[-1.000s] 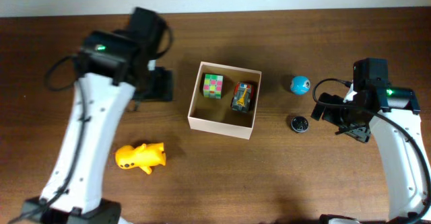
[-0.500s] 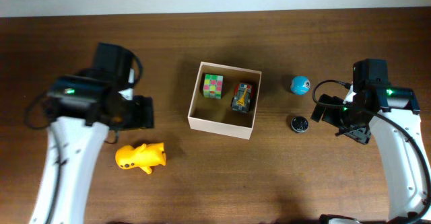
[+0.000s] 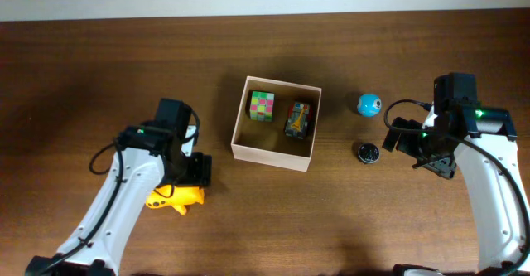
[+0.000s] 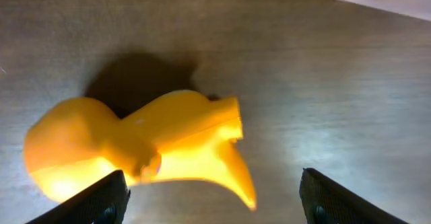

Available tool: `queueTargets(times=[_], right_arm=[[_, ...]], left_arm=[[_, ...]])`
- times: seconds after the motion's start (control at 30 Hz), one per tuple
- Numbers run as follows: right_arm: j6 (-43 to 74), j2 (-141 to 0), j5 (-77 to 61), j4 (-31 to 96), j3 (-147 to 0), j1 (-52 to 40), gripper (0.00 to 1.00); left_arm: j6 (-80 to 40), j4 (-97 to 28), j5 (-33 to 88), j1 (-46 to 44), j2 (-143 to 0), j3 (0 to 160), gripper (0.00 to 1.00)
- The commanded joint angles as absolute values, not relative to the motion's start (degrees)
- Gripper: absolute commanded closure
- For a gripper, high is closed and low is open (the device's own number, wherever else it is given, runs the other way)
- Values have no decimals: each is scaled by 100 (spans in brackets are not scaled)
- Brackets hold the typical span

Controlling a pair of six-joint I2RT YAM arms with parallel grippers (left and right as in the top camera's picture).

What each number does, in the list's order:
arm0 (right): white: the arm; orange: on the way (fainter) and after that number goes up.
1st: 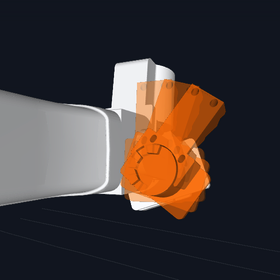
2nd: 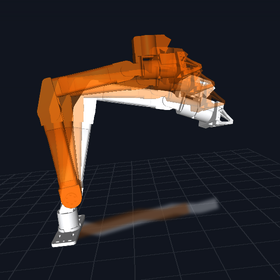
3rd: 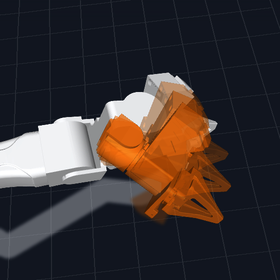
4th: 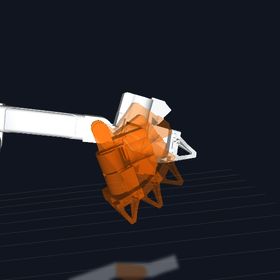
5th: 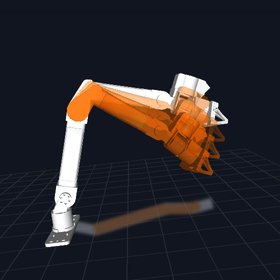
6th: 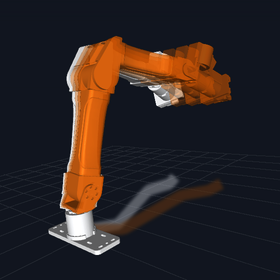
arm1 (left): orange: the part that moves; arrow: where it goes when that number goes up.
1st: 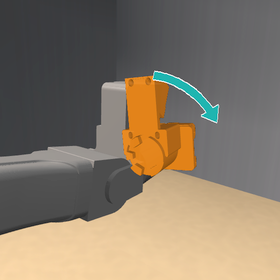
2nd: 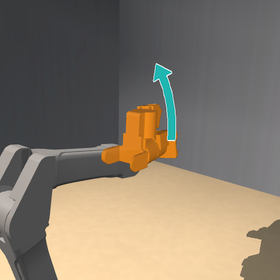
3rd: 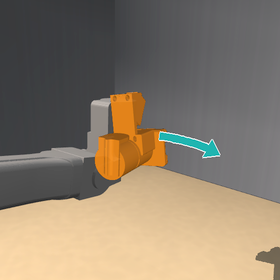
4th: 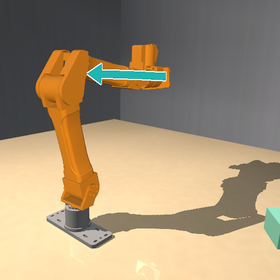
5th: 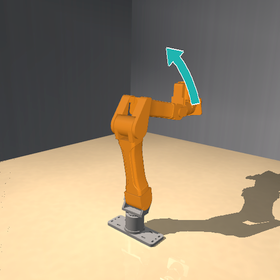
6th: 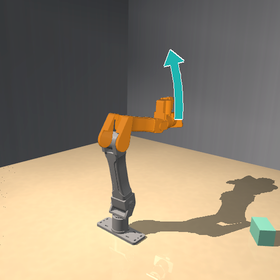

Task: Pack container
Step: 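Move the left gripper down to the yellow duck and grasp it, then place the duck into the front of the box with the left gripper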

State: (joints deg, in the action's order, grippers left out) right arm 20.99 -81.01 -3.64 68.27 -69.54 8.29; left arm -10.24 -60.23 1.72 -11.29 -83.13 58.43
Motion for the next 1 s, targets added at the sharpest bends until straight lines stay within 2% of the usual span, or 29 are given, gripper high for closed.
queueTargets(times=[0.0, 0.1, 0.27, 0.3, 0.53, 0.7, 0.97], right_arm=[[2150, -8117, -274, 6840, -7035, 869, 1], [2150, -8117, -274, 6842, -7035, 869, 1], [2150, -8117, -274, 6840, -7035, 869, 1], [2150, -8117, -274, 6840, -7035, 869, 1], [2152, -8117, -274, 6855, -7035, 869, 1], [2150, -8117, -274, 6862, -7035, 869, 1], [2152, -8117, -274, 6862, -7035, 869, 1]], left_arm=[[-978, -5688, 23, -1146, -8259, 5459, 20], [-1205, -5188, 14, -1146, -8259, 4967, 25], [-1726, -4473, -40, -1146, -8276, 4154, 45], [-1730, -4403, -40, -1146, -8281, 4088, 47], [-1734, -4405, 279, -1146, -8281, 4185, 96], [-1704, -4941, 276, -1146, -8270, 4786, 98], [-1361, -6160, 215, -1500, -8259, 7150, 98]])
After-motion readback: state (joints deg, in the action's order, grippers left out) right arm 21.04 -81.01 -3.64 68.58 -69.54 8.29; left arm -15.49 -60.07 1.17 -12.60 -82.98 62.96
